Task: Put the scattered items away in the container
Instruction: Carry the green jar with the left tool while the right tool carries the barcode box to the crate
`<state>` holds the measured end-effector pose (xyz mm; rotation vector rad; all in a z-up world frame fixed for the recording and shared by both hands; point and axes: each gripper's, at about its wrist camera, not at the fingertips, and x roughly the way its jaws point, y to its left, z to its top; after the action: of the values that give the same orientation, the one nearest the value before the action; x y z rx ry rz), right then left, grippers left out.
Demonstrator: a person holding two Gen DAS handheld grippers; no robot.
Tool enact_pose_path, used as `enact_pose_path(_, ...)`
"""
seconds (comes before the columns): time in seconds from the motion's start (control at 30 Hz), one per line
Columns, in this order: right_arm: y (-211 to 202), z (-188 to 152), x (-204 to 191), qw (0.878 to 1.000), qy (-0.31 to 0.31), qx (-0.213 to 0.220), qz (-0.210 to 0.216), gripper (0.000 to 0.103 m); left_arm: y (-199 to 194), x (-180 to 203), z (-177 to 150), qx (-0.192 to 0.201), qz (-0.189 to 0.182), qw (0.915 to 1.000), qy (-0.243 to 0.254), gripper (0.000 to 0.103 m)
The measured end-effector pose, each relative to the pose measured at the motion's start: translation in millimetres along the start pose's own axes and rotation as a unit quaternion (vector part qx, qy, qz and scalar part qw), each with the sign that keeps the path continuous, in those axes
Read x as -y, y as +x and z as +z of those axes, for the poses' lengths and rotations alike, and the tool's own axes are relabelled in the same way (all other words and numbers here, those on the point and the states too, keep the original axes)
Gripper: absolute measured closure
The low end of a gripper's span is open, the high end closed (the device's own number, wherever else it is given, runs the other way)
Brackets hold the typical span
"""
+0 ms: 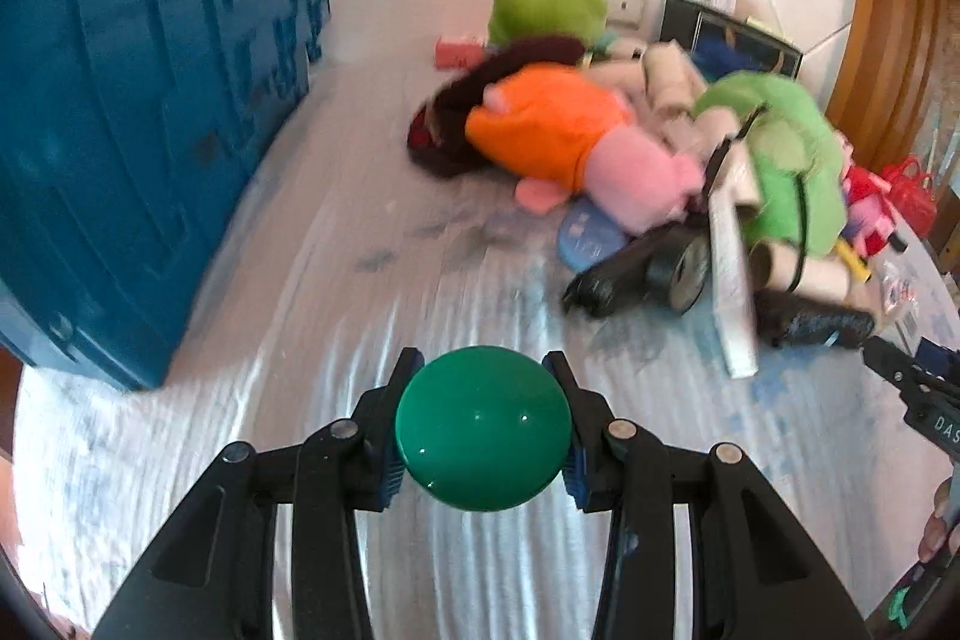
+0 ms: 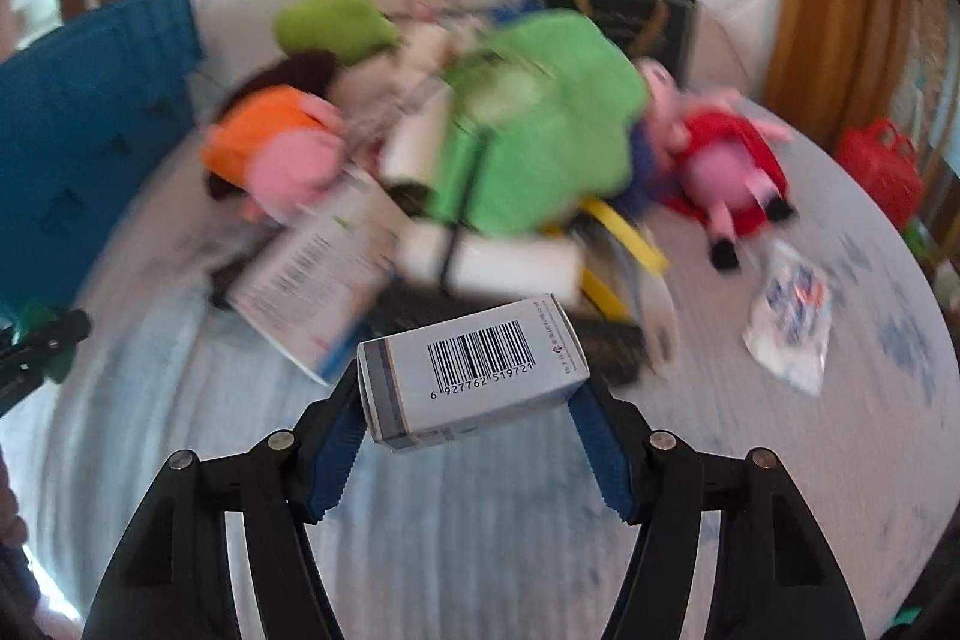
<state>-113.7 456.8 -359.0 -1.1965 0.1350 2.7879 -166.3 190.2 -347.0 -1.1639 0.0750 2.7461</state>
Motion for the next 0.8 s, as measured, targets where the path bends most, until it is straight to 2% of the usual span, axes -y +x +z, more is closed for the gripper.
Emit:
enact_pose_path(0.23, -43.2, 50.8, -51.6, 0.994, -0.054, 0.059, 0.072, 0.037, -59.2, -0.9, 33.7, 0.054, 0.035, 0.9979, -0.009, 0.063)
enact_pose_path(0.43, -88.4, 91.1, -106.4, 0.978, -0.11, 0.12, 0.134, 0.037, -119.9, -23.8, 61.3, 0.113, 0.075, 0.9905, -0.027, 0.063)
enact_pose_path(0.63, -122.9, 126.4, -166.6, 0.961, -0.137, 0.166, 0.176, 0.037, -178.8, -67.5, 89.1, 0.173, 0.108, 0.9779, -0.045, 0.063)
enact_pose_path(0.8, -146.8, 150.3, -236.4, 0.944, -0.152, 0.206, 0.21, 0.037, -214.3, -122.6, 109.3, 0.214, 0.127, 0.9671, -0.054, 0.063)
